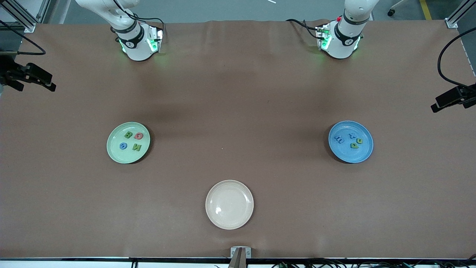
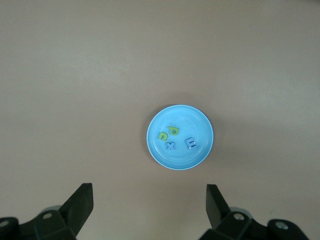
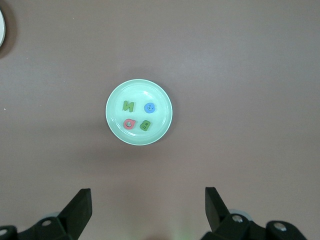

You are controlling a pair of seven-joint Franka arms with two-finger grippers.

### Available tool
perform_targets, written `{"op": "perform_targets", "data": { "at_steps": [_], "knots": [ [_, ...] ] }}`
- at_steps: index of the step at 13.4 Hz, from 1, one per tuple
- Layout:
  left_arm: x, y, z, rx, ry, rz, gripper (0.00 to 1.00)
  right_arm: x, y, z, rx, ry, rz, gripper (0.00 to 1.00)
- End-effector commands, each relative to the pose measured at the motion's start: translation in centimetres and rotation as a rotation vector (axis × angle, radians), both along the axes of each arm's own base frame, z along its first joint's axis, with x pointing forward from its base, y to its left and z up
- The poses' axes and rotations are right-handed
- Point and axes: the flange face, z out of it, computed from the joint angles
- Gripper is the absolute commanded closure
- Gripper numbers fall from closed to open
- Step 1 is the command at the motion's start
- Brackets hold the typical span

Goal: Sort upper and lower case letters into plates

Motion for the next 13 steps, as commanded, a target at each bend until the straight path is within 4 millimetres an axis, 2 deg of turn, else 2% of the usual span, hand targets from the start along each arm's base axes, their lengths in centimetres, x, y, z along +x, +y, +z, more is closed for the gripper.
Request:
{"op": "perform_targets", "data": {
  "at_steps": [1, 5, 7, 9, 10, 13],
  "knots": [
    [-1.2, 0.1, 1.4, 0.006, -0.009, 0.002, 0.01, -0.5, -0.5, -0.1, 0.008, 0.002, -0.008, 0.00],
    [-1.5, 3.0, 1.6, -0.053, -0.021, 0.029, 0.01, -0.5, -0.8, -0.2, 0.011, 0.002, -0.013, 0.00],
    [-1.7, 3.7, 1.6, -0.057, -0.025, 0.019, 0.01, -0.5, -1.1, -0.2, 0.013, 0.003, -0.017, 0.00],
    [-2.3, 3.9, 2.6, -0.041, -0.040, 0.012, 0.01, -0.5, -1.7, -0.3, 0.014, 0.000, 0.013, 0.00],
    [-2.4, 3.8, 2.8, -0.042, -0.042, 0.010, 0.01, -0.6, -2.7, -0.3, 0.018, -0.002, 0.034, 0.00],
    [-2.5, 4.0, 2.8, -0.064, -0.047, 0.011, 0.01, -0.6, -2.8, -0.2, 0.029, -0.005, 0.035, 0.00]
  ]
}}
